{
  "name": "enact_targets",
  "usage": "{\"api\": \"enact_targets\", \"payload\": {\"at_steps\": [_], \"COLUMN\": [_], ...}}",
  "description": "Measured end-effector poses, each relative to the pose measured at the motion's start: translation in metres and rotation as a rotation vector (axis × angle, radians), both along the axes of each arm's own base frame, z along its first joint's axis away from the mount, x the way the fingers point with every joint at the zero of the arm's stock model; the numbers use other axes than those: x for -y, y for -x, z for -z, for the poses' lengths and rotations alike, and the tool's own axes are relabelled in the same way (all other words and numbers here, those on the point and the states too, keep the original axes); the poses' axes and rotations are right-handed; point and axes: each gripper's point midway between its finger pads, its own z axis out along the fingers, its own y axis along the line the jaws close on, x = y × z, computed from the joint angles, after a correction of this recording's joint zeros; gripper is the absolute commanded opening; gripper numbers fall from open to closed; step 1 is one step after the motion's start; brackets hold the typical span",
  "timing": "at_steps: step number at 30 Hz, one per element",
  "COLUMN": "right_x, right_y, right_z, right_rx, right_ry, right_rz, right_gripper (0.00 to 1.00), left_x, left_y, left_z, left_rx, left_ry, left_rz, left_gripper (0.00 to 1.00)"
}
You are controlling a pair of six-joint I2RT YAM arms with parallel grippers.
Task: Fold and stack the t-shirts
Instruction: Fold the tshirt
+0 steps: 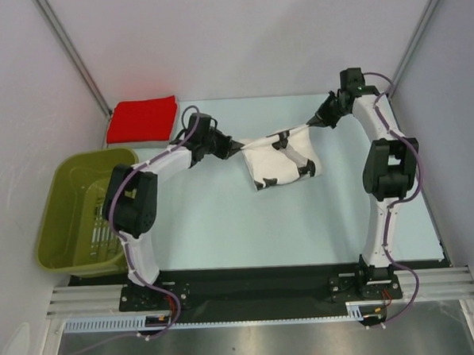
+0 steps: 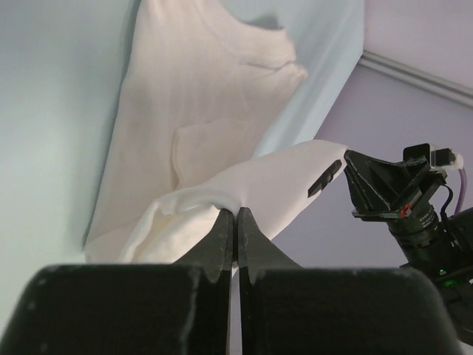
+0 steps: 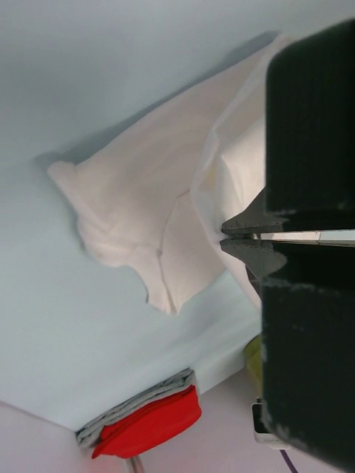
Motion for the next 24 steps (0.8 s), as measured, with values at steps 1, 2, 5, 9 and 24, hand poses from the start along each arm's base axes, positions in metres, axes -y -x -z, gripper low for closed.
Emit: {"api": "enact_targets", "payload": {"at_steps": [1, 2, 5, 9, 24], "right_x": [-0.001, -0.002, -0.004, -0.005, -0.014], "right_y": [-0.005, -0.01, -0.021, -0.031, -0.064], "right_z": [-0.002, -0.003, -0.007, 0.002, 0.03], "right_rx": [0.01, 0.019, 0.042, 0.039, 0.048], "right_ry": [-0.005, -0.009, -0.016, -0.025, -0.098], "right_rz": [-0.003, -0.006, -0.011, -0.013, 0.004], "right_gripper": [0.0, 0.0, 0.0, 0.0, 0.0], "left_x": [-0.002, -0.002, -0.003, -0.003, -0.014], "left_y": [-0.006, -0.011, -0.024, -0.035, -0.074], "left_z": [0.0, 0.0, 0.004, 0.016, 0.03], "left_rx": [0.004, 0.008, 0.009, -0.005, -0.007], "left_ry": [0.002, 0.005, 0.01, 0.006, 0.018], "left_rz": [-0.007, -0.012, -0.018, -0.023, -0.059], "left_gripper": [0.0, 0.0, 0.0, 0.0, 0.0]}}
